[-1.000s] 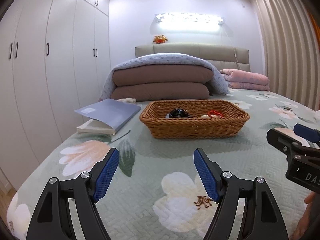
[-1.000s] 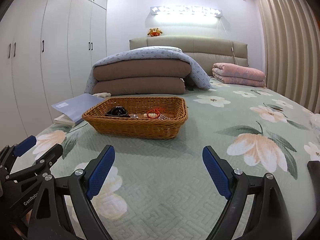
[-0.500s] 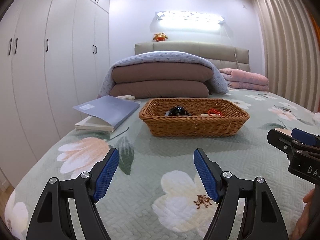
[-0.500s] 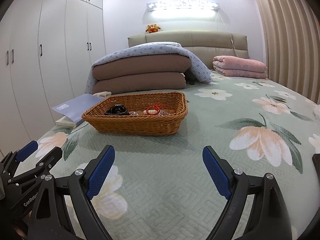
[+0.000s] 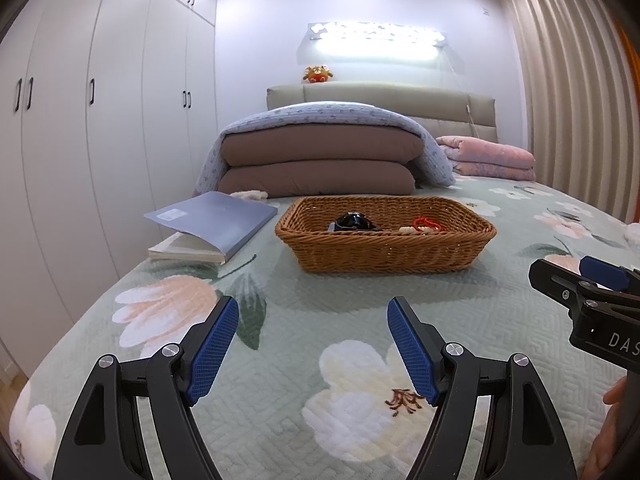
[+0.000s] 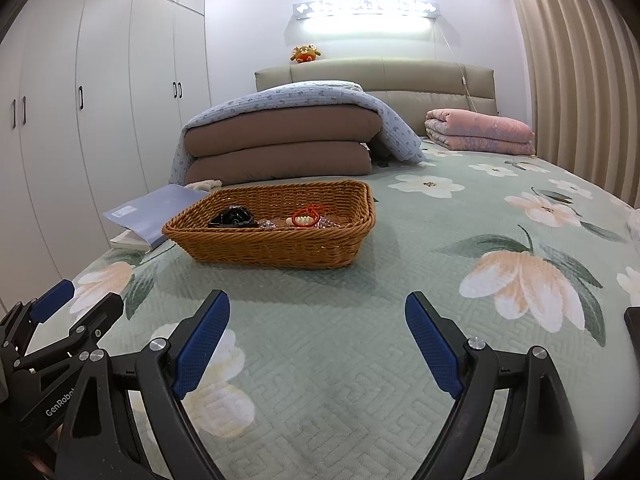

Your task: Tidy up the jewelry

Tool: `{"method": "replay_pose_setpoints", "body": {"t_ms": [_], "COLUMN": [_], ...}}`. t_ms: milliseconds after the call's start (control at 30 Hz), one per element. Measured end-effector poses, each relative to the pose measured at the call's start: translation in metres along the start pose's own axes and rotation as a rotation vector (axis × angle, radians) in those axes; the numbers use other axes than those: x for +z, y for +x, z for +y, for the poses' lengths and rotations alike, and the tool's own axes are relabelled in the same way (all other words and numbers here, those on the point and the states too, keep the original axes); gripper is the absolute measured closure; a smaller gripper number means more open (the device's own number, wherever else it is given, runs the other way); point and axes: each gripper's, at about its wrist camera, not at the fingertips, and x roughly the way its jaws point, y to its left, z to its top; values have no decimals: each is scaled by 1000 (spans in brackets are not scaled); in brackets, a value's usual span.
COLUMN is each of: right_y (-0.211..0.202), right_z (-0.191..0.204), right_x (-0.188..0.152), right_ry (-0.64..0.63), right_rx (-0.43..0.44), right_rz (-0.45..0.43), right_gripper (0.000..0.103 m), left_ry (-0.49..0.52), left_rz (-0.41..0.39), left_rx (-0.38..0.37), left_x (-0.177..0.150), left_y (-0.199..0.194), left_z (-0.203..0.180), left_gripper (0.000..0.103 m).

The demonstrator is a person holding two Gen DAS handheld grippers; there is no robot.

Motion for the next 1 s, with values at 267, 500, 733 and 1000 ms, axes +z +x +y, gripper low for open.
{"method": "replay_pose_setpoints", "body": {"t_ms": [267, 500, 733, 1000], "right_y": [0, 1, 1, 2], "right_z": [-1, -1, -1, 0], "right_x": [-1, -1, -1, -1], "right_ry": [-1, -1, -1, 0], "right_rx": [0, 1, 1, 5], "right_rz": [2, 4, 3, 9], "right_gripper": [12, 12, 12, 12], "left_ry": [8, 9, 11, 12], "left_rz": [1, 3, 4, 3], "left_rx": [-2, -3, -5, -4], "left_x": [-1, -1, 0, 0], "left_y": [0, 0, -1, -1], "left_z": [-1, -2, -3, -3], "left_gripper": [25, 25, 25, 25]}}
